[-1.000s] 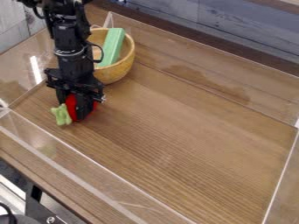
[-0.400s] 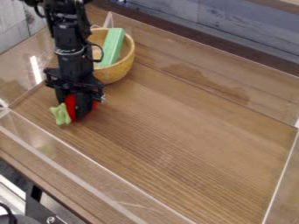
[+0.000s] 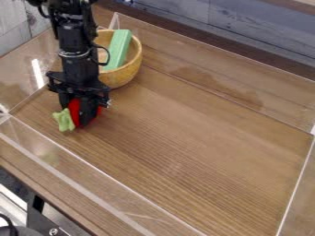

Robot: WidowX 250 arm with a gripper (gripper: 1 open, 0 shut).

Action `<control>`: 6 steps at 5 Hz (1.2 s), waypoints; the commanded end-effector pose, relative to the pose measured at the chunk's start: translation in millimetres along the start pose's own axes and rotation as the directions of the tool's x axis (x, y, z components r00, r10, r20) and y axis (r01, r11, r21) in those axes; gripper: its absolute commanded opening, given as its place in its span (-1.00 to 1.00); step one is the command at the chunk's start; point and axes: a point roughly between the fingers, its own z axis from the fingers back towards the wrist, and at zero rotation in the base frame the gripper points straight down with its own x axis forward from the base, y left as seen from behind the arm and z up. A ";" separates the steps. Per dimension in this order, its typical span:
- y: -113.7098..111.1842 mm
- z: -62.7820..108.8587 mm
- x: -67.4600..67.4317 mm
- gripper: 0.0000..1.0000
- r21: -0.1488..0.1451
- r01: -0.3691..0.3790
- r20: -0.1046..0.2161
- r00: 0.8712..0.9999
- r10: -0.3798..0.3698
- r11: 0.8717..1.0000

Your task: Move the red object to the left side of the table

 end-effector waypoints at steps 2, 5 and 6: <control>2.1 3.5 -1.8 1.00 0.015 -0.013 -0.010 1.000 0.013 1.000; -6.2 46.1 -7.1 1.00 -0.022 -0.003 0.043 0.999 0.004 1.000; -15.1 77.6 -8.0 1.00 -0.044 0.008 0.083 0.997 -0.004 0.999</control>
